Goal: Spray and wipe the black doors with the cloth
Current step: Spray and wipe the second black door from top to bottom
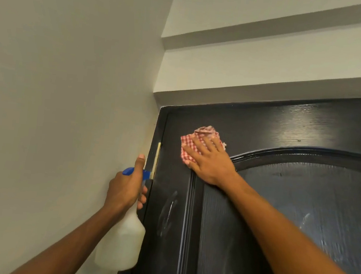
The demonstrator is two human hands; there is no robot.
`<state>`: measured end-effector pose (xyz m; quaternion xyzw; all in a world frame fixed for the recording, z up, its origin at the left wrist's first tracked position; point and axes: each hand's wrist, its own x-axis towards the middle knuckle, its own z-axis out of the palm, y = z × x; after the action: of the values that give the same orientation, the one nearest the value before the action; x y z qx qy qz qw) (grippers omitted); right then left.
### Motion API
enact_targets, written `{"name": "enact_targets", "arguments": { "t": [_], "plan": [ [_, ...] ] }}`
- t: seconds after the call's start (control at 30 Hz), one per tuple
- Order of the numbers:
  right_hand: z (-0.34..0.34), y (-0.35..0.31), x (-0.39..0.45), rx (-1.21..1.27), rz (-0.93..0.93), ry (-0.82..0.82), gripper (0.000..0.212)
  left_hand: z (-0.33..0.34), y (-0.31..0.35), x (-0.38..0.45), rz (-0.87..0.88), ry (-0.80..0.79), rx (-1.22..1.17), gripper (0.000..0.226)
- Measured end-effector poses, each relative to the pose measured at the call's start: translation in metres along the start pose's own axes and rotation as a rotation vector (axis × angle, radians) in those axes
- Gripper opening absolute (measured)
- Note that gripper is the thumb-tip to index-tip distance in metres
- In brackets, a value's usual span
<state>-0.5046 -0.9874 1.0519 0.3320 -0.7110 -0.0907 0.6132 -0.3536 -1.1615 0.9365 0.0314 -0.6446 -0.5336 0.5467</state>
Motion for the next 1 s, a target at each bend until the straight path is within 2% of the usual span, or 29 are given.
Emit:
{"name": "enact_targets", "arguments": {
  "t": [0.07,0.13,0.27,0.4,0.57,0.7,0.83,1.0],
  "plan": [
    [0.002,0.011,-0.016,-0.008,0.030,0.022,0.082,0.000,0.002,-0.001,-0.011,0.001,0.040,0.077],
    [0.006,0.012,-0.031,-0.002,0.107,0.059,0.079,-0.001,0.005,-0.002,-0.039,-0.040,0.042,0.079],
    [0.004,0.004,-0.042,0.041,0.191,0.036,0.081,0.003,0.006,-0.006,-0.065,-0.138,0.003,0.078],
    [0.001,-0.004,-0.038,0.076,0.224,0.027,0.074,0.006,0.003,-0.013,-0.092,-0.088,0.025,0.078],
    [-0.005,-0.009,-0.017,0.094,0.276,0.039,0.069,0.004,0.015,-0.011,-0.021,0.012,-0.036,0.066],
    [-0.014,-0.022,0.023,0.117,0.299,-0.003,0.073,-0.007,0.019,-0.010,0.019,0.036,0.052,0.060],
    [0.003,-0.056,0.026,0.091,0.165,-0.007,0.071,-0.014,-0.002,-0.021,0.026,-0.007,0.122,0.058],
    [0.036,-0.113,-0.043,0.180,-0.037,-0.067,0.068,-0.024,-0.028,-0.041,-0.030,0.024,0.077,0.067]
  ]
}}
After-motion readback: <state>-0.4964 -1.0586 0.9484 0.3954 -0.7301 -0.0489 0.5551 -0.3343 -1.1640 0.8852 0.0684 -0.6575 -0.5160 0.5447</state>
